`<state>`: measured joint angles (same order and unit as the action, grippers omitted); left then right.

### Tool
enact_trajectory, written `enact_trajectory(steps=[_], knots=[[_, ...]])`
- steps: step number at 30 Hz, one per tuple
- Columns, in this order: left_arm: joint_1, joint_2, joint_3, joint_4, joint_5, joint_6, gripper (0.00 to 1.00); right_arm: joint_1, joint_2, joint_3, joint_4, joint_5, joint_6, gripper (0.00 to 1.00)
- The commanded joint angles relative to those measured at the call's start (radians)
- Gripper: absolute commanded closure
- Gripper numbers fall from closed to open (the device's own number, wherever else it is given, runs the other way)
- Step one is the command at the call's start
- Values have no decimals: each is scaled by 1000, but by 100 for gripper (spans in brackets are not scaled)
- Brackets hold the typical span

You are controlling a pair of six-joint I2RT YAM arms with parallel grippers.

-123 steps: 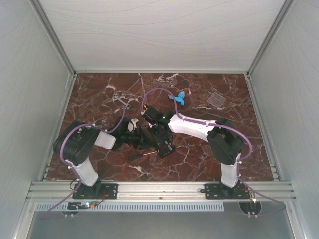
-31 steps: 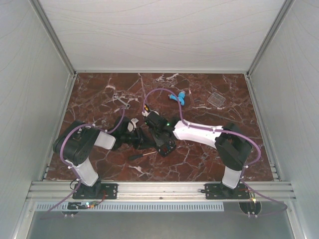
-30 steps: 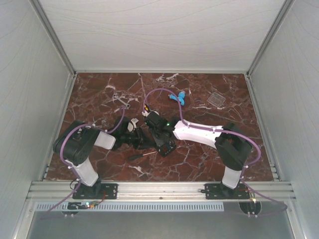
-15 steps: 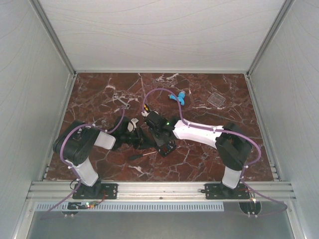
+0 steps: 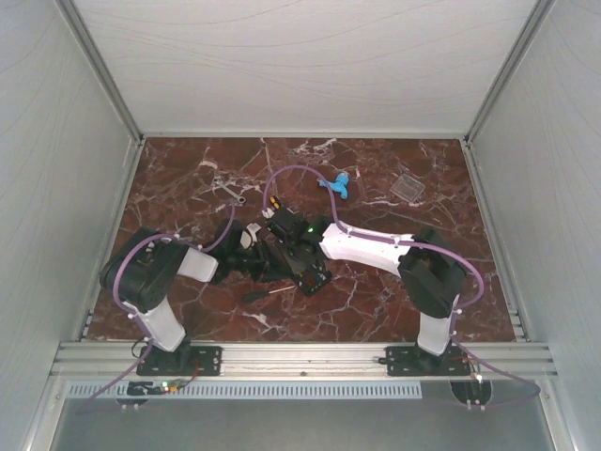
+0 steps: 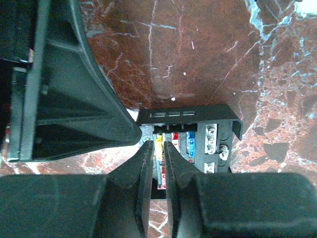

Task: Snap on the fuse box
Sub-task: Install the fuse at the fuse box base.

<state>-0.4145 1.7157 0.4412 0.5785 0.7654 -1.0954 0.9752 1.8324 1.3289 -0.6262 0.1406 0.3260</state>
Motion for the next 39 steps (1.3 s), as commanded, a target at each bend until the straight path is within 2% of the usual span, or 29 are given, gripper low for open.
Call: enact_trajectory(steps=[1, 13, 26, 39], knots=[[-4, -2, 14, 25, 6, 8, 84, 6, 24, 26, -46, 2, -7, 89], [-4, 2, 15, 26, 10, 6, 84, 6, 80, 44, -144, -4, -12, 100], [-5, 8, 19, 24, 12, 9, 84, 2, 208, 51, -213, -4, -25, 100], [-4, 3, 13, 26, 11, 8, 85, -25, 272, -21, -145, 45, -22, 100]])
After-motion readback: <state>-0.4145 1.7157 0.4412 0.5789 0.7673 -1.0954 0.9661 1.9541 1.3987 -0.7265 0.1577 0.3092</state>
